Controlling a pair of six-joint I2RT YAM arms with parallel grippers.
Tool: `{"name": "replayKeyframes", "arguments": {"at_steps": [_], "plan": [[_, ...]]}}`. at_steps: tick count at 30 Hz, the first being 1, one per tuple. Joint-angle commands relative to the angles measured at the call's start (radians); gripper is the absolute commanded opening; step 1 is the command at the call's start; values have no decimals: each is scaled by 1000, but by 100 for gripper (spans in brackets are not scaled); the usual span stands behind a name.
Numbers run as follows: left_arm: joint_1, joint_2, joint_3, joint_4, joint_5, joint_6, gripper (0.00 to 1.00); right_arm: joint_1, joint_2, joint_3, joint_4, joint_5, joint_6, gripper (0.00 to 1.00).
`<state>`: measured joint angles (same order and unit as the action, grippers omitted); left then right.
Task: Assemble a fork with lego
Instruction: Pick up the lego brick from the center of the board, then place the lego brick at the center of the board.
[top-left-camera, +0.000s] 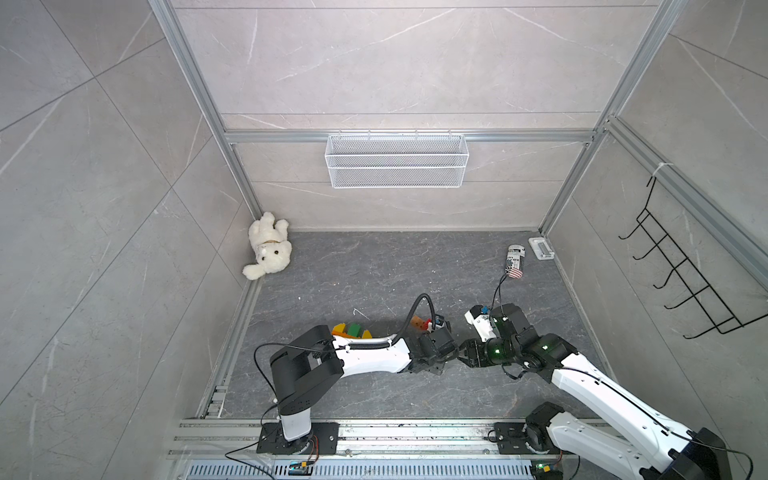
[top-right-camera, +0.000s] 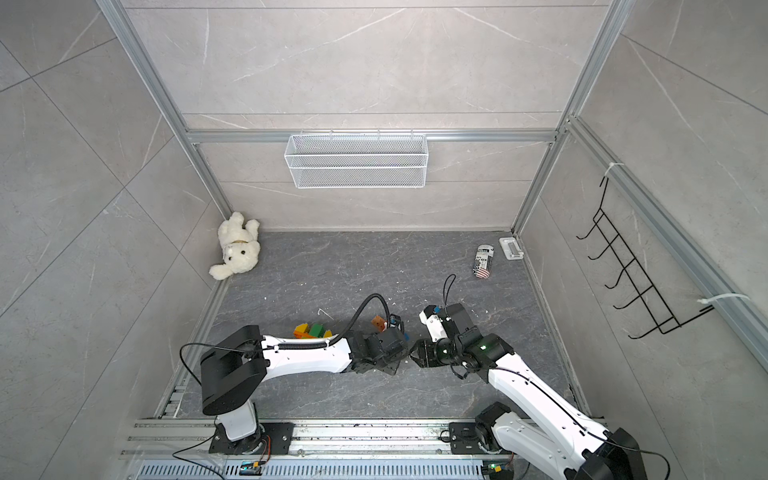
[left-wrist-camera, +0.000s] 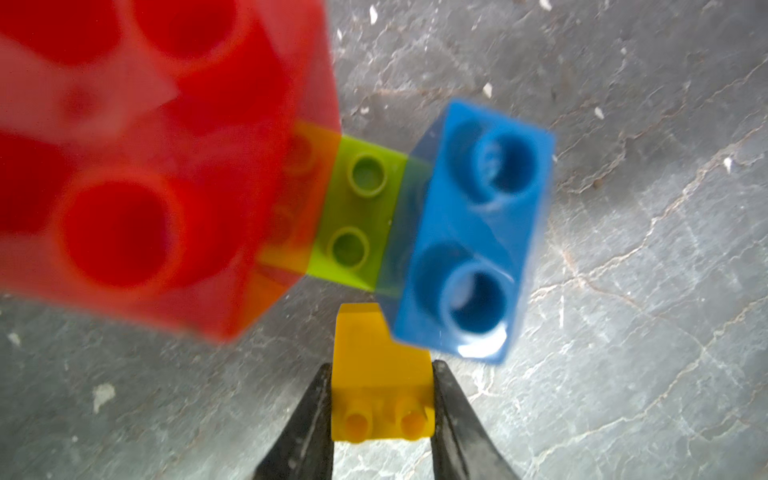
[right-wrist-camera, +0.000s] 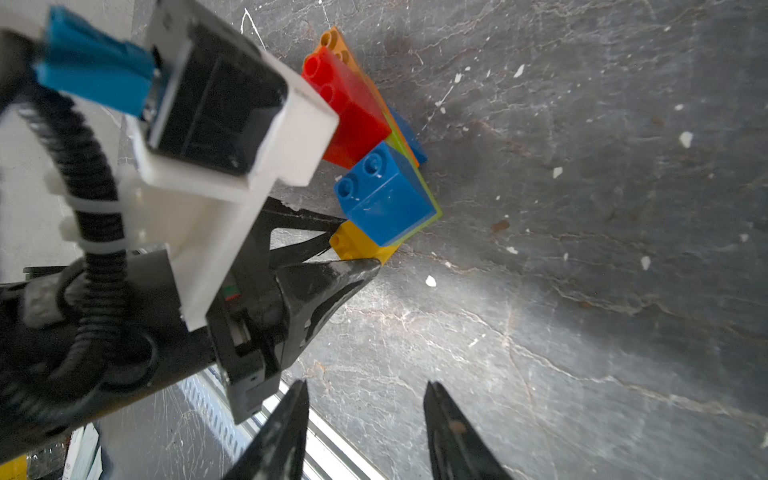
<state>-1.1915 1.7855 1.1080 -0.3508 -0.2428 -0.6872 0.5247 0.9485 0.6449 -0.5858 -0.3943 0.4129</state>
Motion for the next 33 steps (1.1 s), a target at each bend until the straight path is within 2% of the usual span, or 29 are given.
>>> {"name": "replayKeyframes", "arguments": {"at_steps": [1,6,10,14,19,23,29,33], "plan": [[-5,-93,-43,-99,-3,-81,33,-5,2,4,-10,-9,-29,49],[-10,-264,-172,-166,-109,-338,33,-5,1,6,-21,-4,-36,49],[6,-333,-181,-257,-198,-476,36,-5,18,5,0,-16,-34,49],[96,-316,-115,-335,-224,-565,38,-5,45,6,15,-27,-36,49],[257,-314,-128,-345,-191,-686,39,-5,71,11,23,-32,-42,49],[340,-289,-119,-291,-157,-702,38,-5,88,18,28,-28,-52,49],[400,-101,22,-210,-55,-657,38,-6,132,22,48,-23,-60,49],[439,-14,90,-195,-32,-670,38,-11,147,24,62,-28,-62,49]]}}
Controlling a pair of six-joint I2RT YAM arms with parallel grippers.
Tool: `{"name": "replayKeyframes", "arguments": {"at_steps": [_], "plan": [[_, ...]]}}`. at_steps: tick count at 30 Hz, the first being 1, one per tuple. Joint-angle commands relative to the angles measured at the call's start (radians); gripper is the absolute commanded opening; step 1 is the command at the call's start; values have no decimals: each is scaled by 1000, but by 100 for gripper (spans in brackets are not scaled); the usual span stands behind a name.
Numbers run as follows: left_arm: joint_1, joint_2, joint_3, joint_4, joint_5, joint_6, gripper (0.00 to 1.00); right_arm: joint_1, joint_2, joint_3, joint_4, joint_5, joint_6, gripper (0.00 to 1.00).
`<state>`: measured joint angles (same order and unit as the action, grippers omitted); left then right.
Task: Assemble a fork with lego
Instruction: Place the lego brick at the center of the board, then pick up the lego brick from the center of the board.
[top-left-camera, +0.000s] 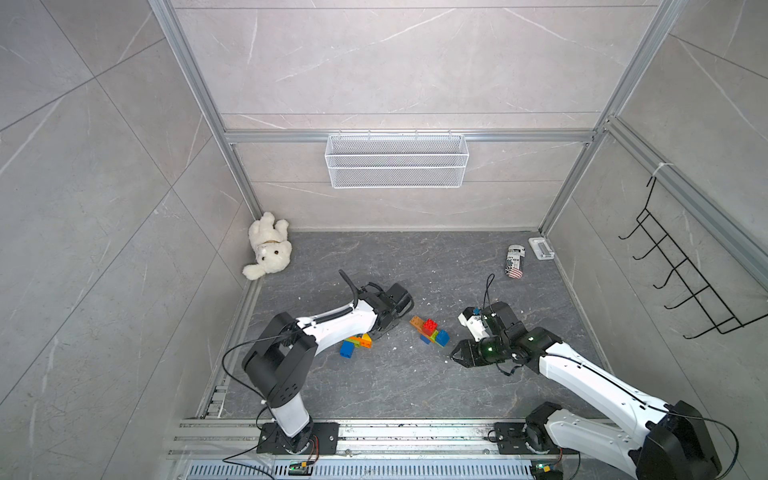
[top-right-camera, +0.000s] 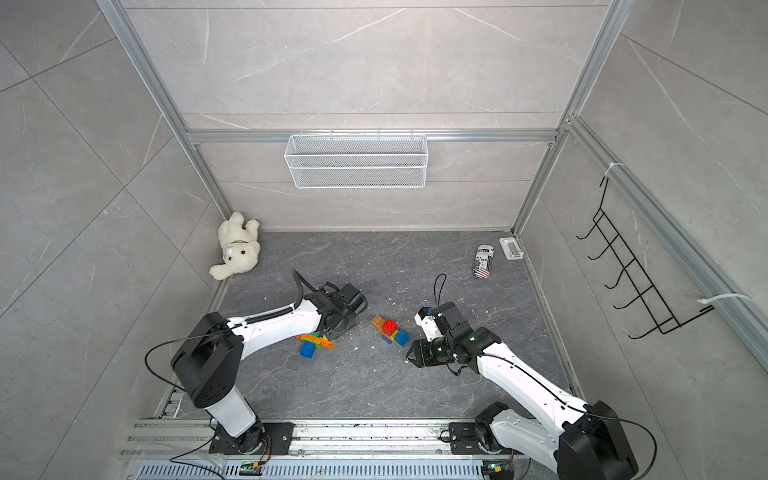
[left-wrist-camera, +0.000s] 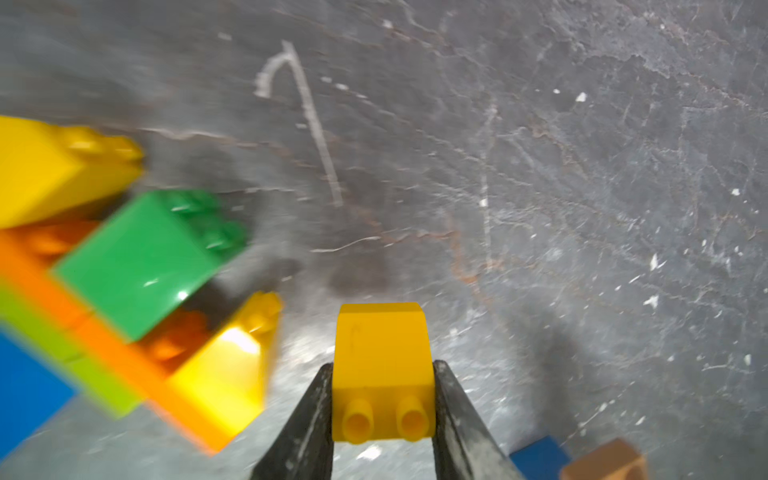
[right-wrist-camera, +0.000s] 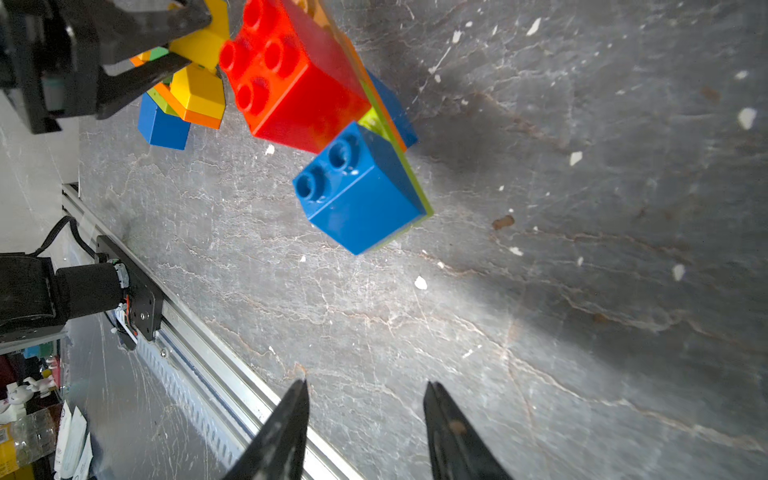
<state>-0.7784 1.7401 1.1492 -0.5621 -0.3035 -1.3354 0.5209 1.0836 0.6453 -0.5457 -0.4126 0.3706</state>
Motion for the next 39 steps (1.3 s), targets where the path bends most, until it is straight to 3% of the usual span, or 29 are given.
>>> {"name": "replayKeyframes", "arguments": {"at_steps": [1,7,10,14,17,20,23,30,33,39], "plan": [[35,43,58,15,33,-30,38,-9,19,23,28,-18,-19,49],[83,131,63,97,121,-80,40,-12,83,37,51,-47,-22,48],[94,150,66,112,168,-69,48,-16,87,42,48,-44,-25,49],[111,128,83,72,215,47,66,-19,82,47,36,-29,-33,49],[123,70,110,-2,242,191,73,-19,76,46,27,-23,-39,49],[147,17,164,-112,296,394,76,-21,72,40,29,-16,-41,49],[185,-8,224,-235,356,689,76,-21,73,40,29,-19,-54,49],[264,31,377,-364,424,1590,74,-21,67,28,38,-29,-73,48],[286,63,353,-350,416,1995,75,-19,77,28,46,-37,-80,48],[396,93,329,-278,653,2382,75,-22,90,37,62,-61,-79,48]]}}
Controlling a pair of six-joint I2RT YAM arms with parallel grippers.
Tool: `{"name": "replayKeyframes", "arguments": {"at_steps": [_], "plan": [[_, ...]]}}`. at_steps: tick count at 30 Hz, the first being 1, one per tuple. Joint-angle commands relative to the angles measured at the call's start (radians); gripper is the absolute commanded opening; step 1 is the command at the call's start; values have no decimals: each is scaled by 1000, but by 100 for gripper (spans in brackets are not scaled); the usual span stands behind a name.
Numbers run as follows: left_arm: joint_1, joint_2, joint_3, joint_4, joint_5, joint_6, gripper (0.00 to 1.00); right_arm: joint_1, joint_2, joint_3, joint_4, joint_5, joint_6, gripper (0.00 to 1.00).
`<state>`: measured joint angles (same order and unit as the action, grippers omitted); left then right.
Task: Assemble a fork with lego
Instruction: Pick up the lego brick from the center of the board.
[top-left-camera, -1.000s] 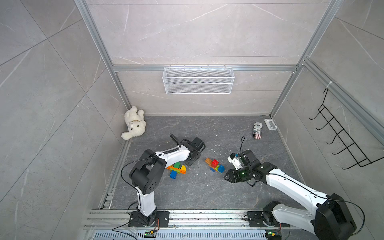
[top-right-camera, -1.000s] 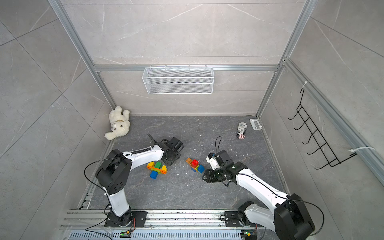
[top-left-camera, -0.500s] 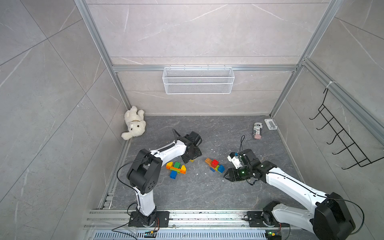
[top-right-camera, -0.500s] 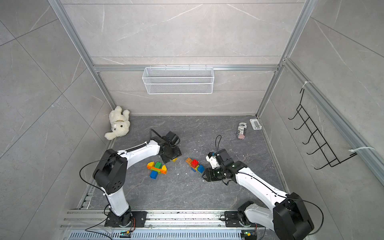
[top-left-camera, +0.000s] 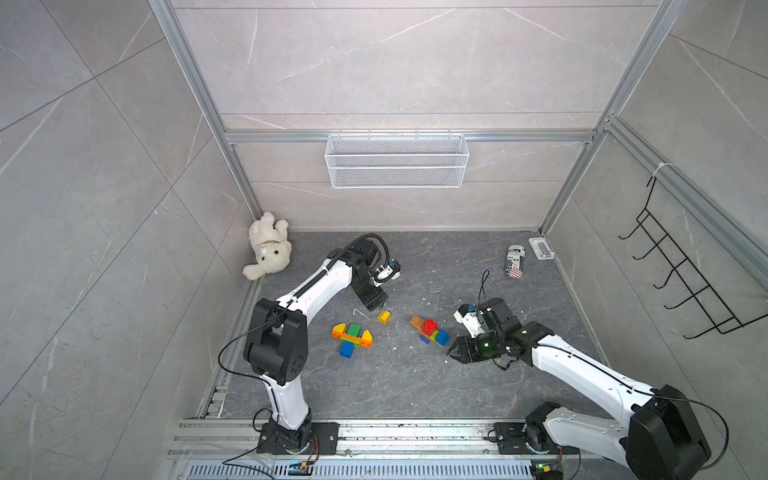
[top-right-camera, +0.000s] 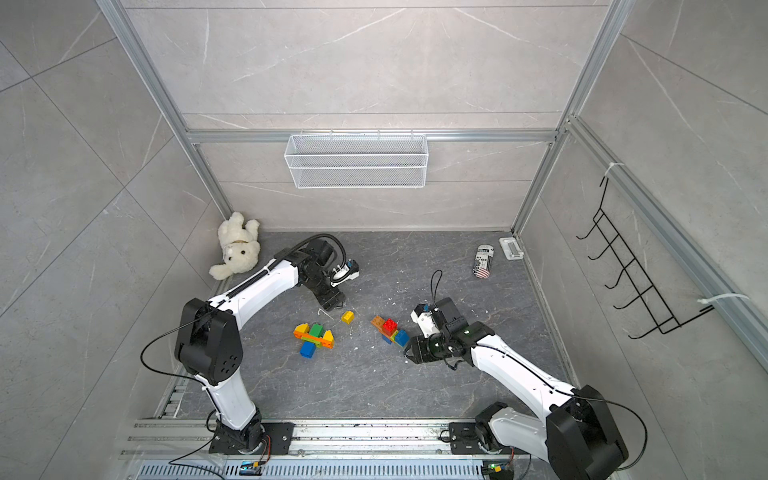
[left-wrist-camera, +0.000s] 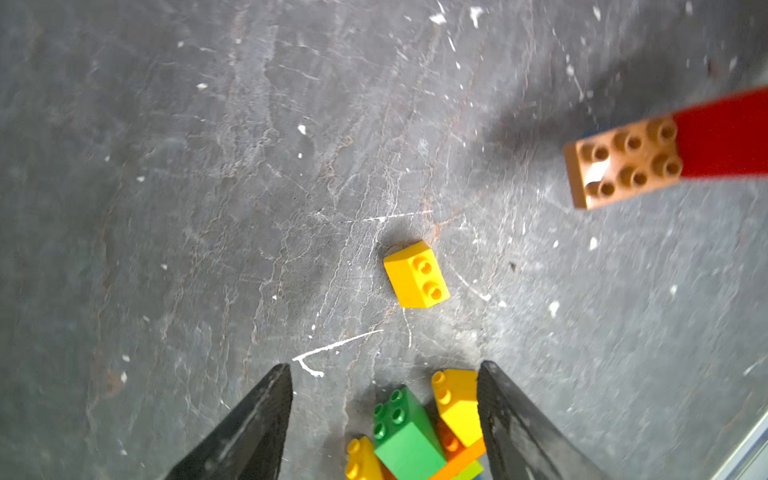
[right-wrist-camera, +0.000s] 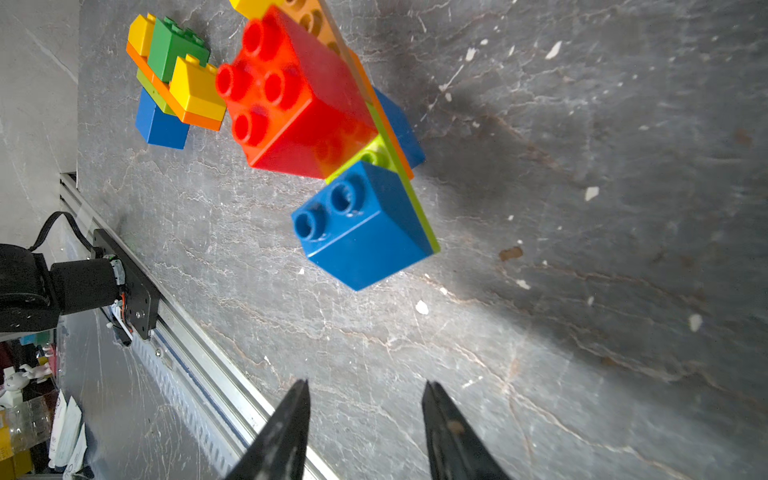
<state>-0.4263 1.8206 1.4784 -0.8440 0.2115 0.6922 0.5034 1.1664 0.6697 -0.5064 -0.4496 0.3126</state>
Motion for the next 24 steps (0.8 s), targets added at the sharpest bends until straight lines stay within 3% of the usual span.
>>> {"name": "replayKeyframes", "arguments": {"at_steps": [1,5,12,24], "plan": [[59,43,29,-33,168,405,74,-5,7,11,25,-24,-20,47],[72,148,129,-178,222,587,71,-8,12,15,19,-43,-27,47],[60,189,108,-202,237,791,70,-22,16,17,14,-93,-35,48],[-32,319,133,-166,218,867,64,-39,51,-13,67,-202,-29,45]]}}
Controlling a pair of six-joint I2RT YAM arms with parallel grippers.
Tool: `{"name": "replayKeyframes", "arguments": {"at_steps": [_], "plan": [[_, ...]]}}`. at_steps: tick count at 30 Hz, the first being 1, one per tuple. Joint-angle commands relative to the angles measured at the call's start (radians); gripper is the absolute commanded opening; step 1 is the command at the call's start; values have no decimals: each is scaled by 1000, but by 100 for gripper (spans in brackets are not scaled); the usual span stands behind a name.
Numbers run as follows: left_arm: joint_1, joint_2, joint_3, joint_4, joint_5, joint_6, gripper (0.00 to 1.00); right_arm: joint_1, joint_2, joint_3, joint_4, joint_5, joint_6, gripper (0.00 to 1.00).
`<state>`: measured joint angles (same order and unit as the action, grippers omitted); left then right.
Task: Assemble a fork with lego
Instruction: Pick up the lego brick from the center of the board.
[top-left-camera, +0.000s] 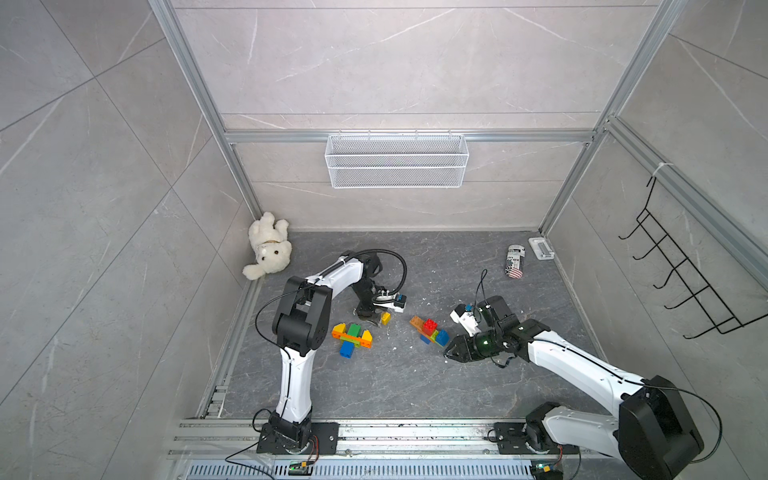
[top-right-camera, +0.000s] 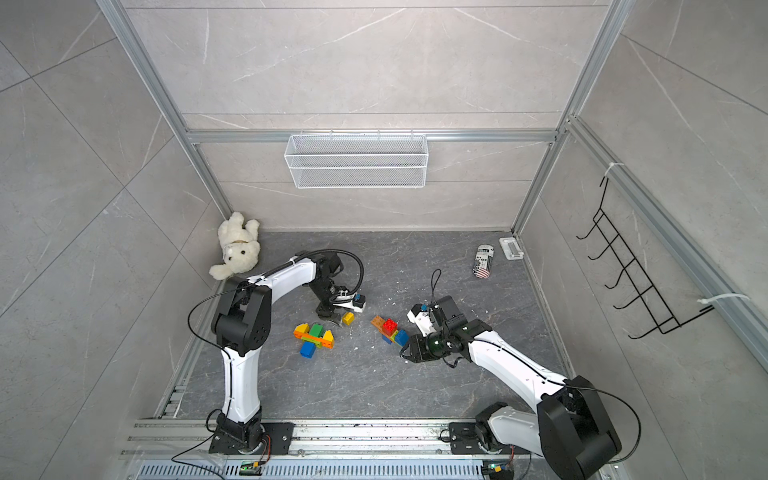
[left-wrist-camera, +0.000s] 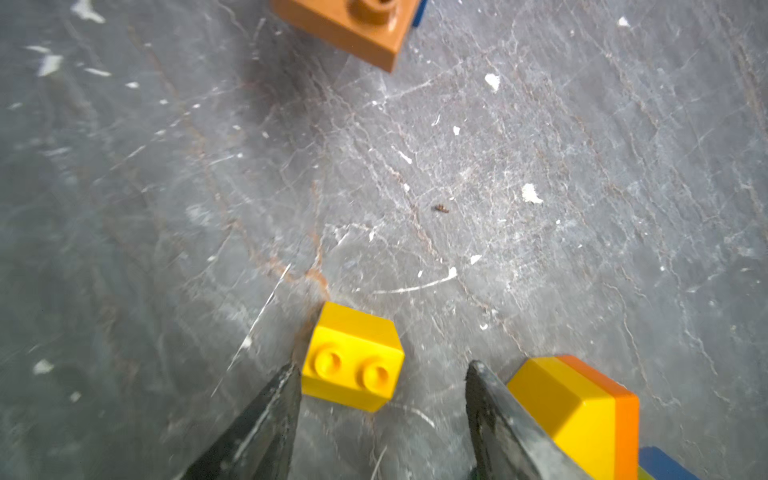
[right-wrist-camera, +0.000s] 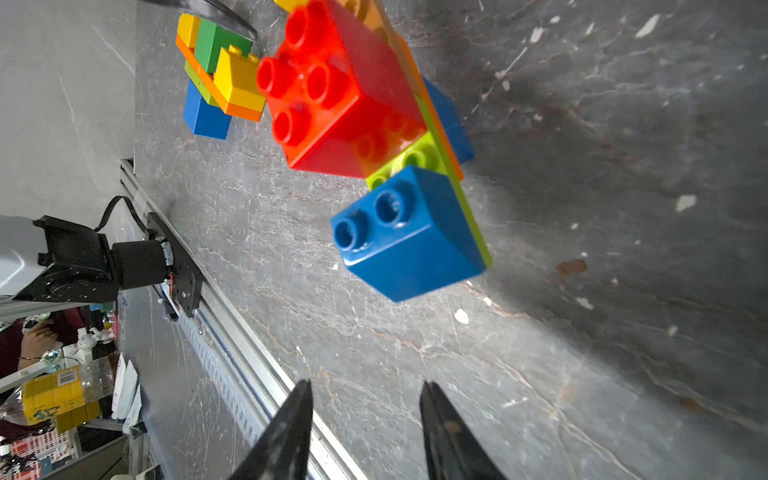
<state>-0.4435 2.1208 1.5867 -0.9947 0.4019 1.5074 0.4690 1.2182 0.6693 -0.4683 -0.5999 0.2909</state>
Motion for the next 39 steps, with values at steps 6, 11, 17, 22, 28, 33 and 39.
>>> {"name": "replayKeyframes", "arguments": {"at_steps": [6,11,17,22,28,33,39], "plan": [[-30,54,65,-2,17,62,61,-6,-11,-34,43,-61,11,45],[-32,51,66,-24,4,65,57,-6,-13,-36,43,-58,13,46],[-28,41,59,-38,-12,76,51,-7,-2,-39,51,-64,14,45],[-31,38,53,-51,-19,77,45,-7,10,-40,61,-72,17,45],[-32,41,43,-61,-19,37,35,-7,19,-39,63,-79,16,45],[-32,25,38,-46,-3,-18,22,-7,8,-33,43,-74,17,45],[-30,-29,42,-1,-6,-151,9,-13,-27,-5,-56,-26,36,53]]}}
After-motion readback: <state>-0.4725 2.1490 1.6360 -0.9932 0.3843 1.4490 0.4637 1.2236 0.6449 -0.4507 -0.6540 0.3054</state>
